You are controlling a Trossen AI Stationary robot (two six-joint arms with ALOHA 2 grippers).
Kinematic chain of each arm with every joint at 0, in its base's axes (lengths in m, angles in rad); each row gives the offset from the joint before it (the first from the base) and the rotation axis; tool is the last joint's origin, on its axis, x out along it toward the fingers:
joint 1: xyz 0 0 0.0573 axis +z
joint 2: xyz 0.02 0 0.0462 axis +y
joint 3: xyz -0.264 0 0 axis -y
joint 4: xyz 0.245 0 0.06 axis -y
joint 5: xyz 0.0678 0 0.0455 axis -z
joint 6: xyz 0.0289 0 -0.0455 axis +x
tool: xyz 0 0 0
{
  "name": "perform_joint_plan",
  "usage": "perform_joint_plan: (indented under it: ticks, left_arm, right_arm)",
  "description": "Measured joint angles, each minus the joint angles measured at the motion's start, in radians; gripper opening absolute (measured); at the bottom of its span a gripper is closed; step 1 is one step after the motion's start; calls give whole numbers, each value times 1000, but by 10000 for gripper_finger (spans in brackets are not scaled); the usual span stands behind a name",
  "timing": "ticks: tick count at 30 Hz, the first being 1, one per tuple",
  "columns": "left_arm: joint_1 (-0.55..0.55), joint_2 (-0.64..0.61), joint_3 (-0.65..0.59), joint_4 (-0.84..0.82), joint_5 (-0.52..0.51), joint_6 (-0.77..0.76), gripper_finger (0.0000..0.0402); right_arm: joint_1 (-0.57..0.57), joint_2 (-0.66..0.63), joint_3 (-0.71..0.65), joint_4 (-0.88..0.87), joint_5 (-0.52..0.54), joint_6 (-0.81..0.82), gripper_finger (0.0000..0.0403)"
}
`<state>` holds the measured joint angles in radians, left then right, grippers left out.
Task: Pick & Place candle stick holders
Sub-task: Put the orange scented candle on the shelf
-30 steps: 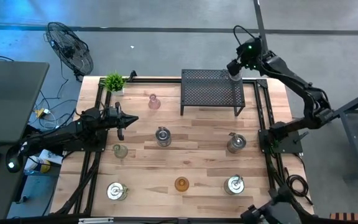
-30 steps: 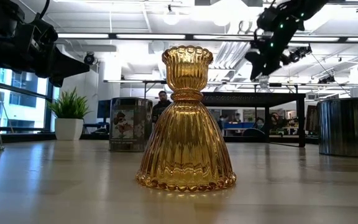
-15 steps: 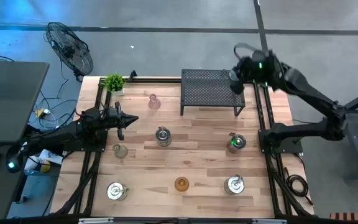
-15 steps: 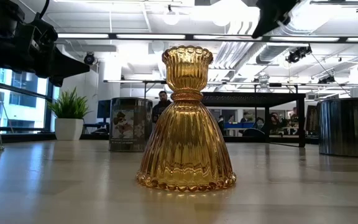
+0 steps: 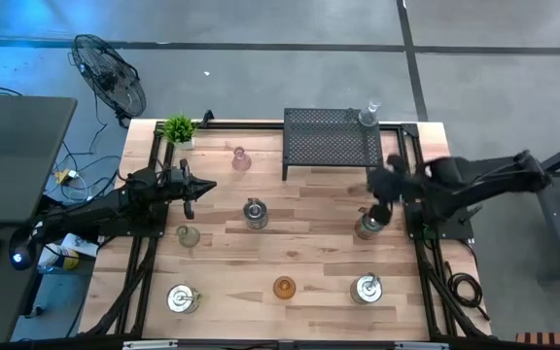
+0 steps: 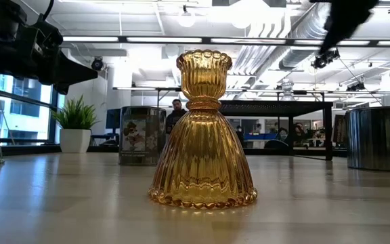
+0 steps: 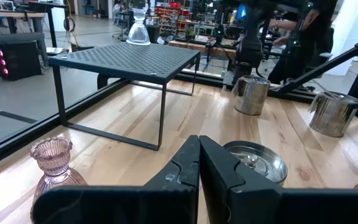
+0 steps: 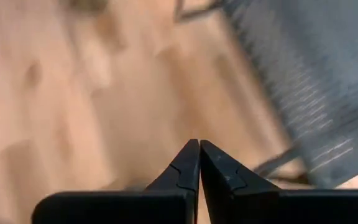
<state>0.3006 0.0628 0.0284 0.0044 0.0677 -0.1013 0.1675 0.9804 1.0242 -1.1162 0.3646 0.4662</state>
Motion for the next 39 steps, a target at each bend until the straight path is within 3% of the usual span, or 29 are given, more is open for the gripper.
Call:
perform_joint_plan:
  ticks: [6, 11, 21, 25, 32, 39]
  left_arm:
    - [0, 0, 0, 0, 0, 0, 1]
    - [0, 0, 0, 0, 0, 0, 1]
    - [0, 0, 0, 0, 0, -8, 1]
    - [0, 0, 0, 0, 4, -8, 1]
    - [0, 0, 0, 0, 1, -8, 1]
    - [0, 0, 0, 0, 2, -8, 1]
  right_arm:
    - [297, 98, -43, -61, -69, 310, 1]
    - [412, 190, -73, -92, -91, 460, 1]
    - [371, 281, -74, -148, -116, 370, 5]
    - [354, 305, -73, -150, -167, 280, 39]
    - [308, 360, -73, -126, -165, 138, 99]
    - [254, 429, -73, -76, -196, 11, 61]
